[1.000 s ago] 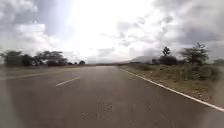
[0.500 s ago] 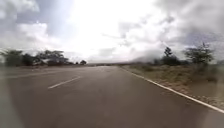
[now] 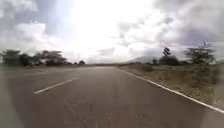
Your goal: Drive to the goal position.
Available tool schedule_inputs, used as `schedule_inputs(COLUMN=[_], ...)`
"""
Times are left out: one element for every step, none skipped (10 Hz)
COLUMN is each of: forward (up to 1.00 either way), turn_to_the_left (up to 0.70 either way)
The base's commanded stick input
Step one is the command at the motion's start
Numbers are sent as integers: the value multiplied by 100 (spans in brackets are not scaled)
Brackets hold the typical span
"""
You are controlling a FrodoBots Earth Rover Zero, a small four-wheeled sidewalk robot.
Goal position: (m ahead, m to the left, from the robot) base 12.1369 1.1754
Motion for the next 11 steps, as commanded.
schedule_inputs(forward=[100,100,100,100,100,100,100,100,100,100,100], turn_to_the_left=[0,0,0,0,0,0,0,0,0,0,0])
